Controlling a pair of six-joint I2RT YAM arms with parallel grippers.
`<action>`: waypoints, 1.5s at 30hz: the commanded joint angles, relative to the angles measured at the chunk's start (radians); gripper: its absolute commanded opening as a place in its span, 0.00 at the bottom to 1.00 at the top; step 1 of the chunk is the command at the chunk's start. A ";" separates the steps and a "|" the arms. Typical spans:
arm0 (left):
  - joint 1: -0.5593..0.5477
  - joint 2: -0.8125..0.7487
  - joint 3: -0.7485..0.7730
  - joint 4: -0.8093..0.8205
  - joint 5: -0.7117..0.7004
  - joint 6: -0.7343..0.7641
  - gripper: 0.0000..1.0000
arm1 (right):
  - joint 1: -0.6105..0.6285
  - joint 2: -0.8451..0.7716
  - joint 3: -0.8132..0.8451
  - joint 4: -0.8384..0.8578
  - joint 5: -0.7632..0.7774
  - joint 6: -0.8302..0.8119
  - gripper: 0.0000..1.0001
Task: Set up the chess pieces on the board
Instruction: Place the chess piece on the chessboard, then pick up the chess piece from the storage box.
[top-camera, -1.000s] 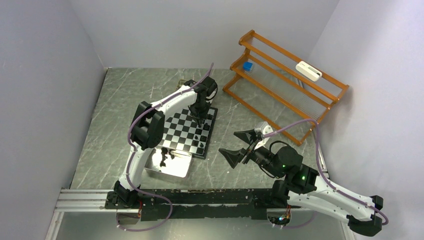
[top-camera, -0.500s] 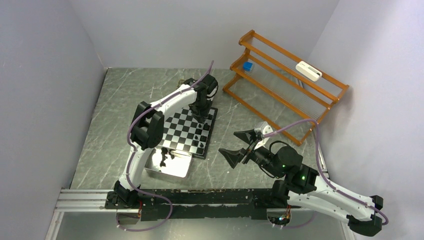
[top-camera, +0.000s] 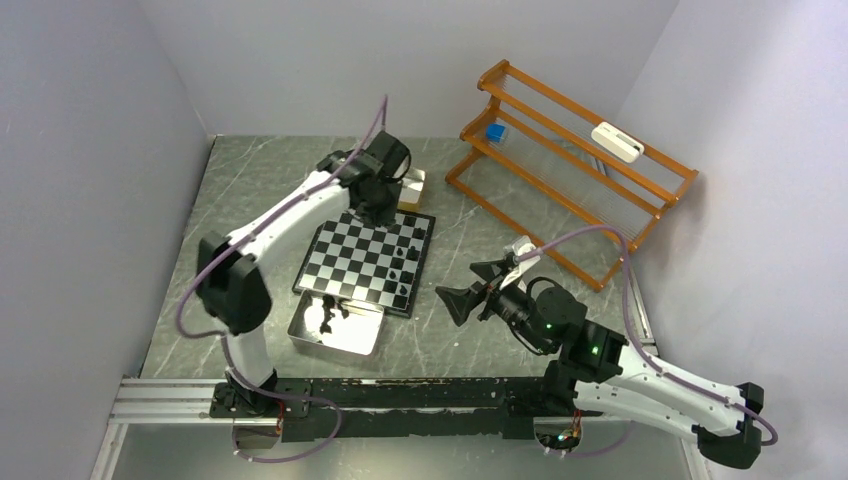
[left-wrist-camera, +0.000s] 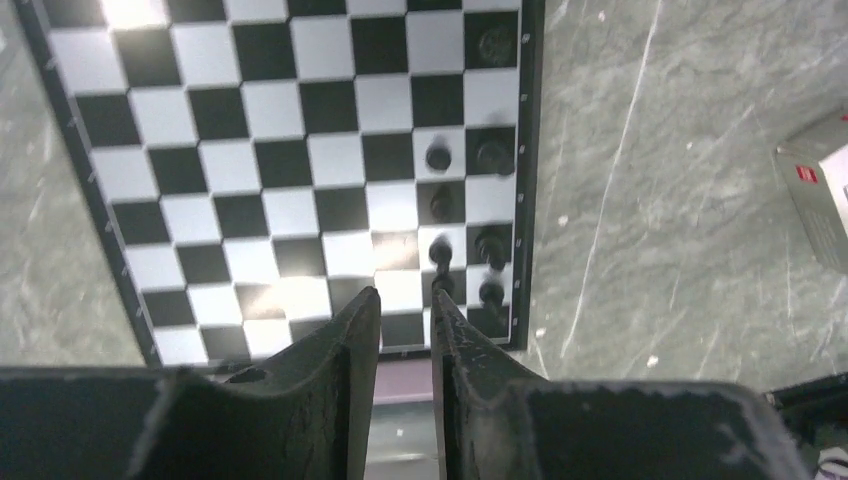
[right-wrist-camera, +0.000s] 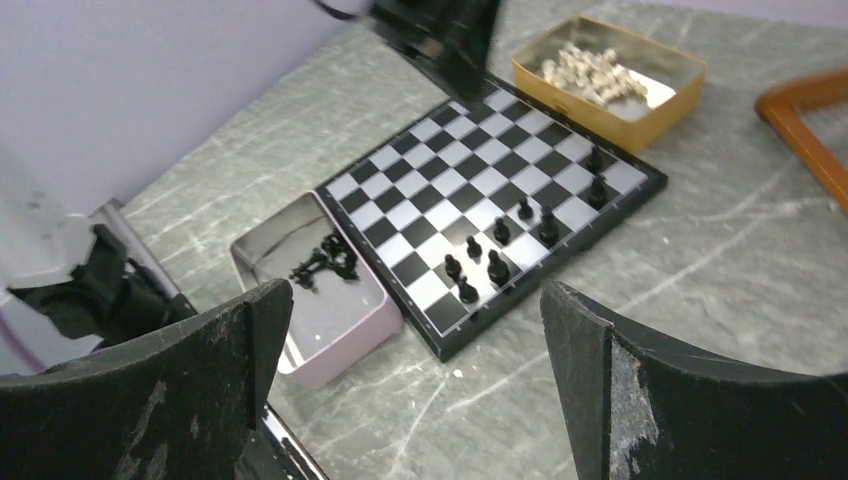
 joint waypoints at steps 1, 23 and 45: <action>0.017 -0.161 -0.163 0.004 -0.054 -0.065 0.31 | 0.001 0.021 0.060 -0.076 0.129 0.077 1.00; 0.069 -0.760 -0.968 0.242 0.010 -0.469 0.32 | 0.001 -0.036 0.032 -0.085 0.160 0.050 1.00; 0.070 -0.653 -1.116 0.440 0.012 -0.502 0.34 | 0.001 -0.082 0.017 -0.093 0.182 0.050 1.00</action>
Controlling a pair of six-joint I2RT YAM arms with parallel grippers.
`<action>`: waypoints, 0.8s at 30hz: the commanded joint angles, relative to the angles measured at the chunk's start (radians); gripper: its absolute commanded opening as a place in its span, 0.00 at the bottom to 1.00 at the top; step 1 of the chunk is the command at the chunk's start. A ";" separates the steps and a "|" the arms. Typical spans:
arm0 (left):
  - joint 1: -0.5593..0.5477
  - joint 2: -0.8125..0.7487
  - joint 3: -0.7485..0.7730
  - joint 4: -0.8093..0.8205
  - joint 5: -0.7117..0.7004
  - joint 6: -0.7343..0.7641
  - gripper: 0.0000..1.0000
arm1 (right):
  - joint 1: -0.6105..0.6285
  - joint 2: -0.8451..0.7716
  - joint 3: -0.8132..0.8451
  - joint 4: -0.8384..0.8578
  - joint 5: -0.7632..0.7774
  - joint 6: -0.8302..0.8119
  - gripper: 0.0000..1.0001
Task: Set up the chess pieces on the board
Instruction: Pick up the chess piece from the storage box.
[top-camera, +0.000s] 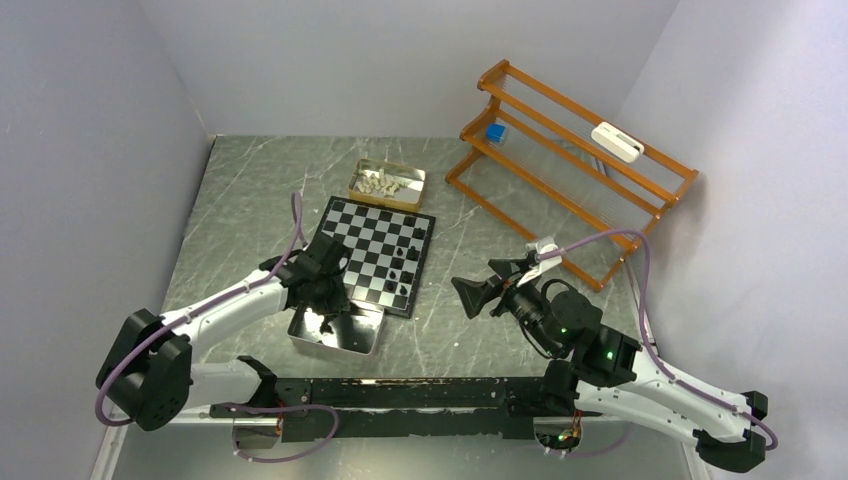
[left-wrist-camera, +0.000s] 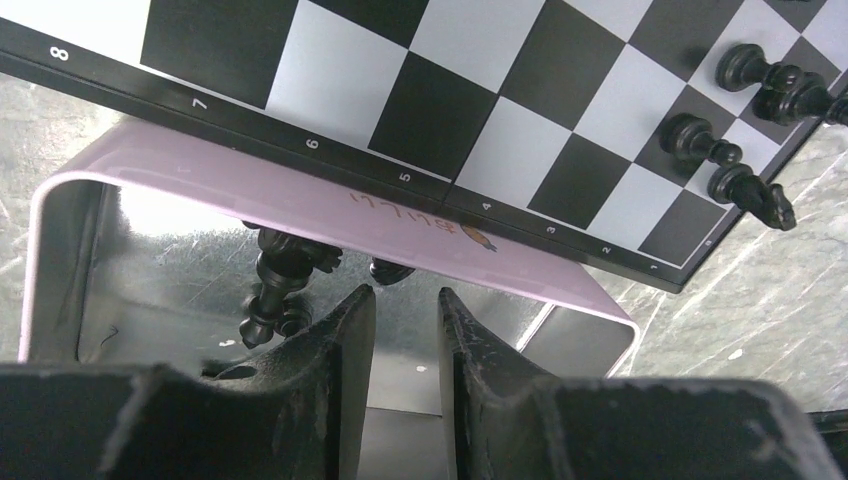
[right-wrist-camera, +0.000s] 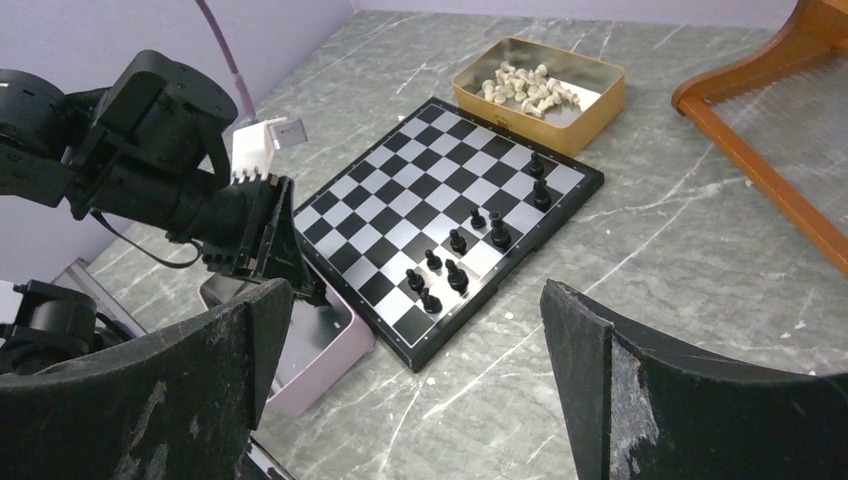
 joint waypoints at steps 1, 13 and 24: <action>0.005 0.016 -0.011 0.042 -0.018 -0.006 0.34 | 0.001 -0.016 -0.008 0.011 0.021 -0.003 1.00; 0.004 0.053 -0.039 0.052 -0.028 -0.003 0.32 | 0.001 -0.013 -0.009 0.012 0.021 0.007 1.00; 0.004 0.065 -0.048 0.060 -0.035 0.000 0.35 | 0.002 -0.009 -0.007 0.017 0.023 0.009 1.00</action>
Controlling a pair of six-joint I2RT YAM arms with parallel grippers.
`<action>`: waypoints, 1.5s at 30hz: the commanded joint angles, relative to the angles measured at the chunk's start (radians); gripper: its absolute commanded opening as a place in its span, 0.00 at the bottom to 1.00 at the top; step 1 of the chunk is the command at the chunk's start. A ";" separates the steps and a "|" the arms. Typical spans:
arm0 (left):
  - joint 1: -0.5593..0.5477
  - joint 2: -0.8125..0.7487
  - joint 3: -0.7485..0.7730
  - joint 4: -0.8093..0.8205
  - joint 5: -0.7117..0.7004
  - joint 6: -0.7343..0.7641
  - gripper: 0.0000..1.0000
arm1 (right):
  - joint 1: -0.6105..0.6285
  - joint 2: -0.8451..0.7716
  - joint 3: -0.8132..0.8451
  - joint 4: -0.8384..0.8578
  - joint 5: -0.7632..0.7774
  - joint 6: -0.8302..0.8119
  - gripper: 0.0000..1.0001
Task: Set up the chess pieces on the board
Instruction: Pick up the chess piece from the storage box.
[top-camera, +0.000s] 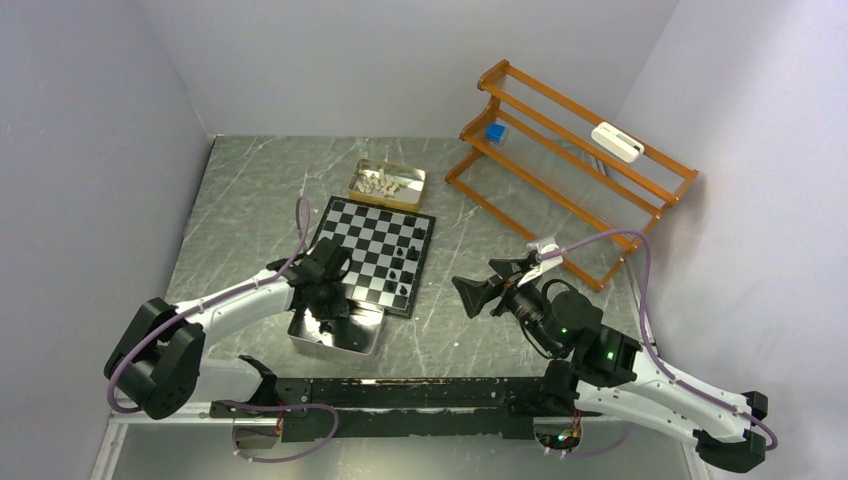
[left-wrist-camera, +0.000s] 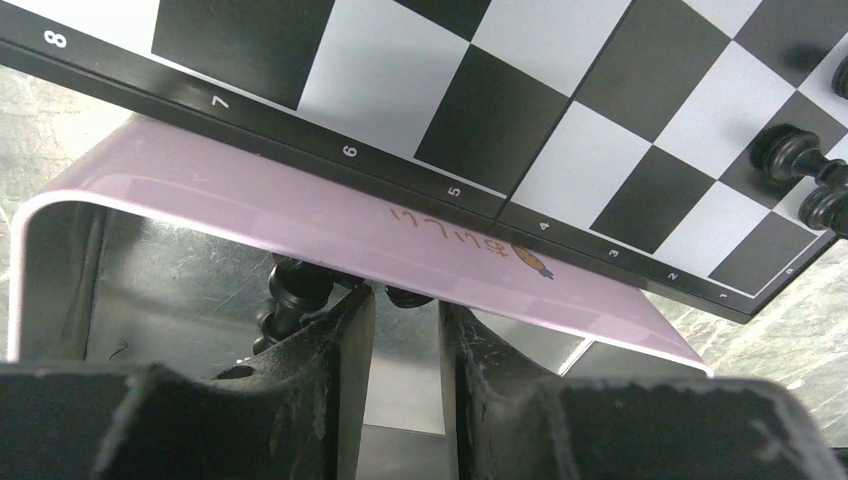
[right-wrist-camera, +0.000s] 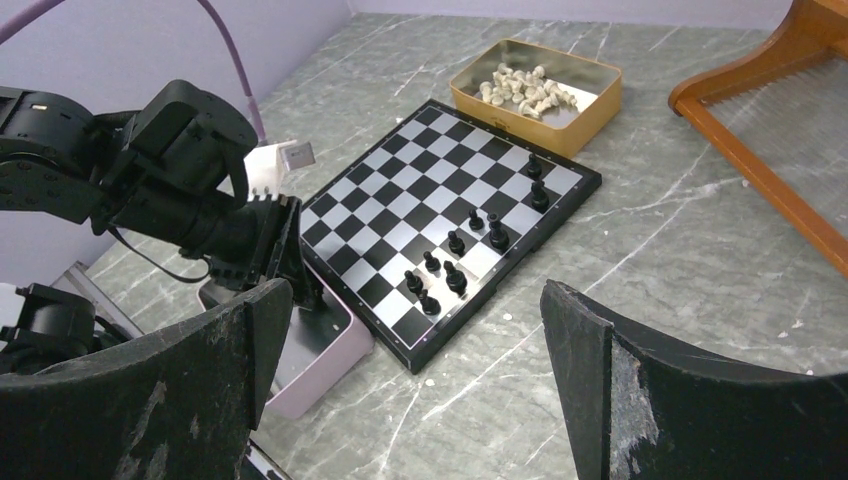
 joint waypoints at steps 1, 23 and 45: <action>0.004 0.002 -0.008 0.026 -0.019 -0.001 0.35 | 0.002 -0.006 -0.008 0.017 0.015 0.008 1.00; 0.004 0.035 0.010 0.034 -0.054 0.013 0.32 | 0.001 -0.008 -0.007 0.033 0.016 -0.010 1.00; -0.017 -0.177 0.014 -0.025 0.040 0.047 0.18 | 0.000 0.241 0.116 0.044 -0.077 0.213 1.00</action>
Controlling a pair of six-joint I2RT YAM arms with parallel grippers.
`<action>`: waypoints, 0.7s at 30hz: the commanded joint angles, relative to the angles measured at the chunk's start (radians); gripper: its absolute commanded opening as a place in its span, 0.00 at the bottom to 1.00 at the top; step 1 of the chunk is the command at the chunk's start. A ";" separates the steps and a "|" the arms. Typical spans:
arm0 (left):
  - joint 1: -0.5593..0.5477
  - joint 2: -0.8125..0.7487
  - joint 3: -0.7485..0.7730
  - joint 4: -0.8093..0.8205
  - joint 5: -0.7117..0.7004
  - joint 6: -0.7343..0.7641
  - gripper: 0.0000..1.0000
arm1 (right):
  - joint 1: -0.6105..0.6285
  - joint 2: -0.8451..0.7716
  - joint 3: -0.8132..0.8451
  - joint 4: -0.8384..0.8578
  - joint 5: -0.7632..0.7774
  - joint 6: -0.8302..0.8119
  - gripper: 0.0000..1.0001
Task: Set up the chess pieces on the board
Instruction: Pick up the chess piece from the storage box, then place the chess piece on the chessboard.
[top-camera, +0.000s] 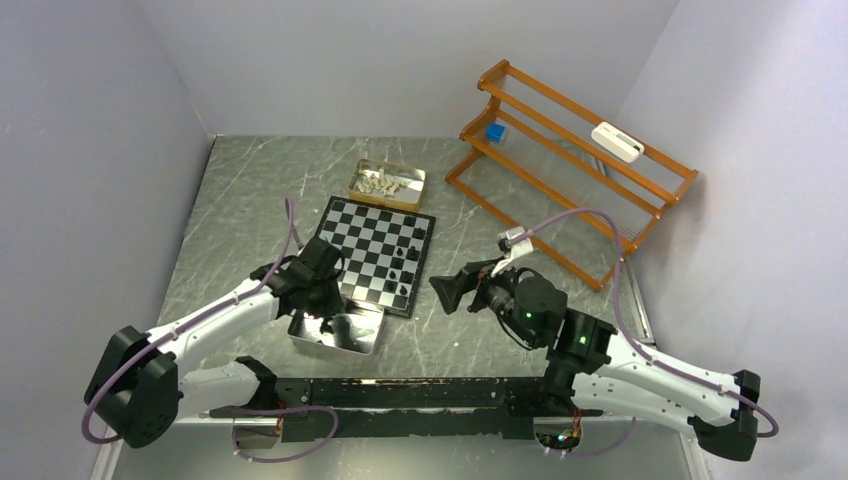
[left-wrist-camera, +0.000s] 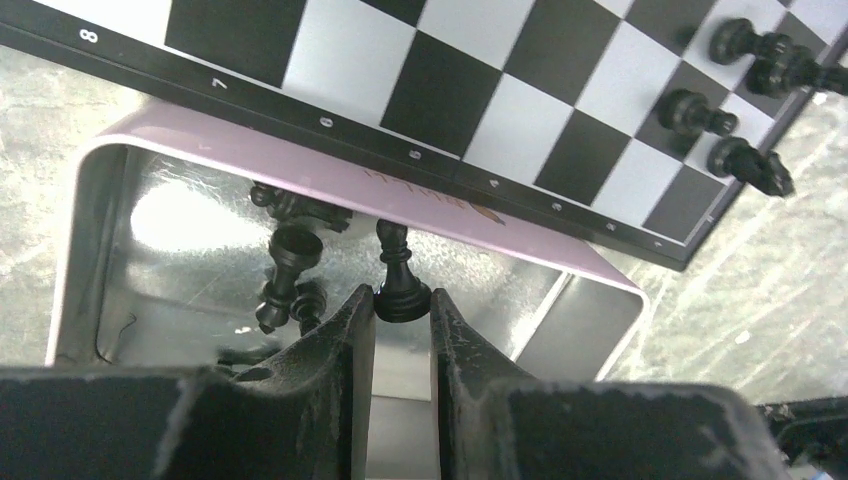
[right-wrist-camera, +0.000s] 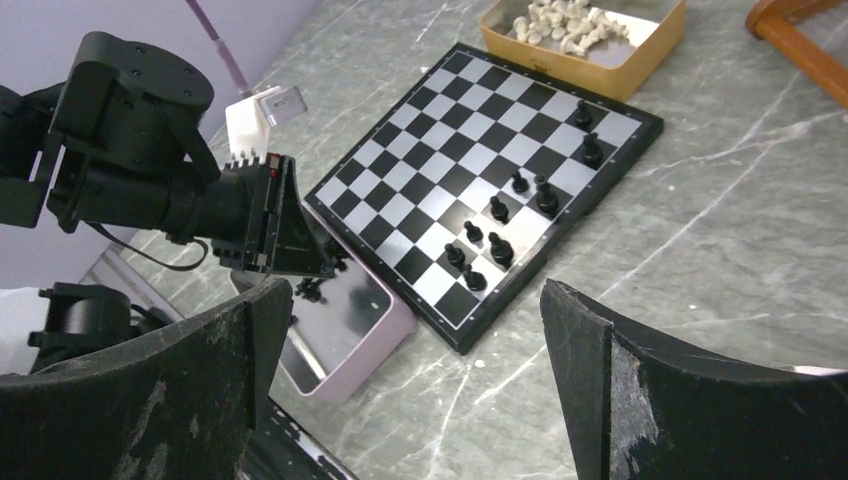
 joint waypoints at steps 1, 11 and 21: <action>-0.008 -0.062 0.018 0.021 0.060 0.051 0.18 | 0.000 0.080 0.098 0.009 -0.060 0.073 1.00; -0.012 -0.213 -0.031 0.178 0.247 0.192 0.19 | -0.185 0.307 0.267 -0.006 -0.500 0.086 0.81; -0.019 -0.313 -0.030 0.270 0.406 0.261 0.18 | -0.307 0.492 0.275 0.091 -0.810 0.168 0.62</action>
